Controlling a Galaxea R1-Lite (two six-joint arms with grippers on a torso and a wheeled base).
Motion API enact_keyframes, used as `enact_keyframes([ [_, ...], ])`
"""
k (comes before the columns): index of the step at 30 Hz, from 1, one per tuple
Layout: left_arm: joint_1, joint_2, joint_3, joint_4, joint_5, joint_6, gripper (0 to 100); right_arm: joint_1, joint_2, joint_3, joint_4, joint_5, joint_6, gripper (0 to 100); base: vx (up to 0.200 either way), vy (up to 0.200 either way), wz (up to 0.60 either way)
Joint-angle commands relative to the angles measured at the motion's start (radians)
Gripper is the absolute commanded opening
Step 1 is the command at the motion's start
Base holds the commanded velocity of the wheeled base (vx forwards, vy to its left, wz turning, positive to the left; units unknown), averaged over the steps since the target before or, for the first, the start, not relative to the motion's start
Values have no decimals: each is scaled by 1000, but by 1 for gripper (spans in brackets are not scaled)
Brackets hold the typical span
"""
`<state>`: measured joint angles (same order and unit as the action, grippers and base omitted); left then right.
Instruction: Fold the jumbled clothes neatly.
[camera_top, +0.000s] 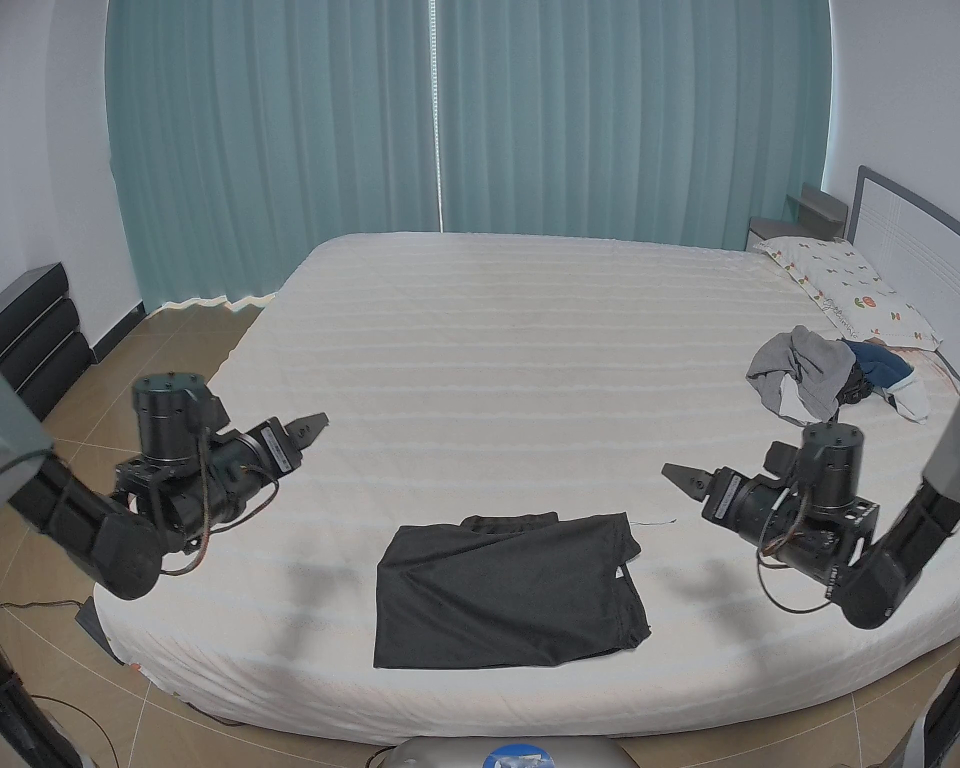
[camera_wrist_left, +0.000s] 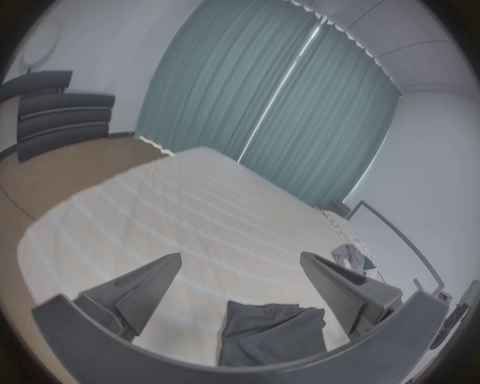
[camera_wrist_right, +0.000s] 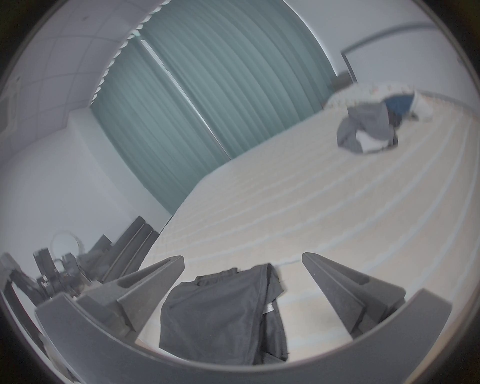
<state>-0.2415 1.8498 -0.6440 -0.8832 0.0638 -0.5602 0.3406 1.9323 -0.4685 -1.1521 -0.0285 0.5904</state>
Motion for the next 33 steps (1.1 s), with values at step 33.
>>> enact_keyframes([
  [33,65,-1471,405,512,335,634,100,-322,-1825,162,1289,-74,-845,100,0,0,0],
])
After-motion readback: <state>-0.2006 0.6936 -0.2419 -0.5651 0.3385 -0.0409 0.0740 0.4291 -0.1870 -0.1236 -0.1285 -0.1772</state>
